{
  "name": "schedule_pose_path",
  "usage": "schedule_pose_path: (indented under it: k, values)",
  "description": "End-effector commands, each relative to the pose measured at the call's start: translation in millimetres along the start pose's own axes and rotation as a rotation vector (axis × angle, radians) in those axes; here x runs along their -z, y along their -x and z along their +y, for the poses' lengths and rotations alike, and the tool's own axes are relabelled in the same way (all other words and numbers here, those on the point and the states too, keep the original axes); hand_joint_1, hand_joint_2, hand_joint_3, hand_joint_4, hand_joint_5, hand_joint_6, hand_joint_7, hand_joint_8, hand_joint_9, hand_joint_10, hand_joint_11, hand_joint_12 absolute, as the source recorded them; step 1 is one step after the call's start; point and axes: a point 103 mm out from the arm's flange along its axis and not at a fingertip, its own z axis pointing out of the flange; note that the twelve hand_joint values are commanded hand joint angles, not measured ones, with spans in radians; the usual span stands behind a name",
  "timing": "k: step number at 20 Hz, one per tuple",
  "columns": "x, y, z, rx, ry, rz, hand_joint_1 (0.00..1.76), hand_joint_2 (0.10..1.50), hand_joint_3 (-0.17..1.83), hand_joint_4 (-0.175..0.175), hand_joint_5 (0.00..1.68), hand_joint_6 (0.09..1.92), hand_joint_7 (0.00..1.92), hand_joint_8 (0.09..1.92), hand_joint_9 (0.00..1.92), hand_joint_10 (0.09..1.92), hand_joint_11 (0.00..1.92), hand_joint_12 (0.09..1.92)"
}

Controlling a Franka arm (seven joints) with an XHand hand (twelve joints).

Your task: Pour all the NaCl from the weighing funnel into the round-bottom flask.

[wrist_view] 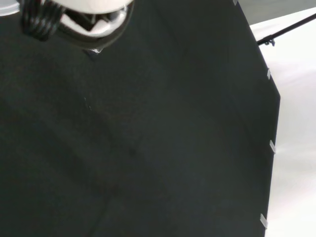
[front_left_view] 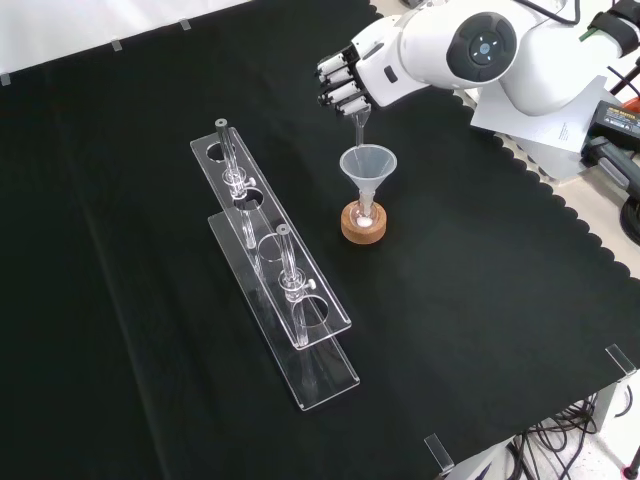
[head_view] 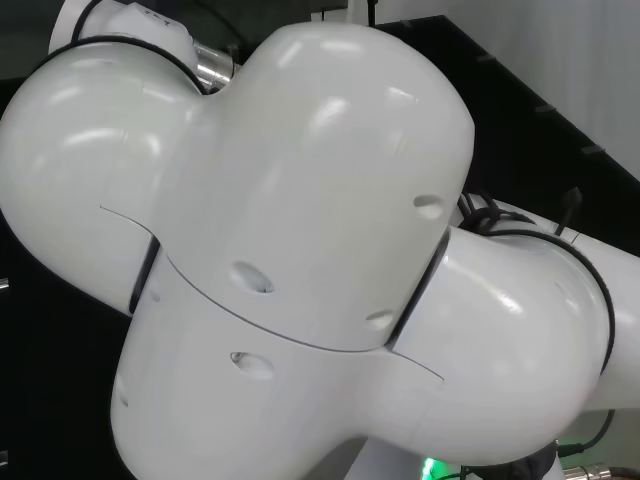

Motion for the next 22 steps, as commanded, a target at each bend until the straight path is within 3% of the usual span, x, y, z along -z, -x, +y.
schedule_pose_path:
  k: [1, 5, 12, 22]
  values:
    - [1.0, -0.3, -0.5, -0.001, 0.002, -0.004, 1.1, 0.71, 0.6, 0.175, 1.22, 0.74, 0.74, 0.58, 1.1, 0.25, 0.9, 1.04]
    - [0.7, 1.5, -0.7, -0.002, 0.006, 0.022, 1.1, 0.71, 0.6, 0.175, 1.22, 0.74, 0.74, 0.58, 1.1, 0.25, 0.9, 1.04]
    - [-7.2, 10.7, 0.4, 0.004, 0.006, 0.183, 1.1, 0.71, 0.6, 0.175, 1.22, 0.74, 0.74, 0.58, 1.1, 0.24, 0.9, 1.04]
    - [-23.6, 37.5, 1.5, 0.014, 0.024, 0.57, 1.1, 0.71, 0.6, 0.175, 1.22, 0.74, 0.74, 0.58, 1.1, 0.24, 0.9, 1.03]
